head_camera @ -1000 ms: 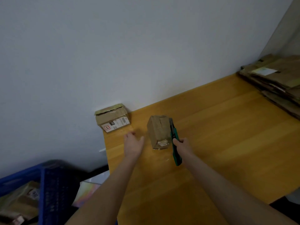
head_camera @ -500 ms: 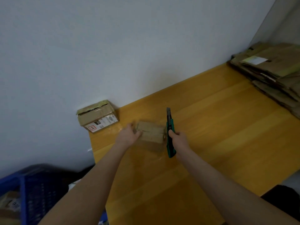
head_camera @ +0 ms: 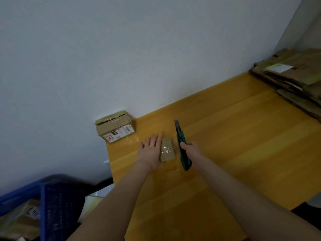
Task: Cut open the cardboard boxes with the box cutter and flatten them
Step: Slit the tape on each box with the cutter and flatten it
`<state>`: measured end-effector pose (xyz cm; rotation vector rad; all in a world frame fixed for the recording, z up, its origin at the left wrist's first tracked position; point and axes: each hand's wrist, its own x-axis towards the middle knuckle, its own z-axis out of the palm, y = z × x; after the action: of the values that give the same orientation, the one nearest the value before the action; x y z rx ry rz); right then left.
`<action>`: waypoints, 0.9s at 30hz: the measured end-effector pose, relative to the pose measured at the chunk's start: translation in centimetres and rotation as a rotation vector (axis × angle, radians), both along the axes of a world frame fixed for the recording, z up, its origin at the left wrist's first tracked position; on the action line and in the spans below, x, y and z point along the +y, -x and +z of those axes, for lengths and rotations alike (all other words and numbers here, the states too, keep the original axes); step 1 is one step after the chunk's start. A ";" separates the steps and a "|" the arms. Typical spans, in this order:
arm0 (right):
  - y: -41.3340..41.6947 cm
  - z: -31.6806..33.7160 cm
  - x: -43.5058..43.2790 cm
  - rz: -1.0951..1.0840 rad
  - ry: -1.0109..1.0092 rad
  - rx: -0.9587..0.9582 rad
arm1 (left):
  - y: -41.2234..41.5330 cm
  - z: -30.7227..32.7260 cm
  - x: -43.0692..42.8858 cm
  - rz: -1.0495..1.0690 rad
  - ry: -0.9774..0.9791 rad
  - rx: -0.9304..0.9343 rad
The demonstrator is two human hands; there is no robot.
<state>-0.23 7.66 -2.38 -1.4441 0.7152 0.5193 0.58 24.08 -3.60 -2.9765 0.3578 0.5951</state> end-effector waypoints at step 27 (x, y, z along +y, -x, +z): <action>6.1 -1.0 -6.6 0.710 0.627 -0.378 | 2.8 0.5 -0.7 0.178 0.159 0.088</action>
<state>-6.35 1.06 -3.37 -2.3278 0.0201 0.5530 -2.25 23.39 -3.14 -3.1644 0.1523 0.7515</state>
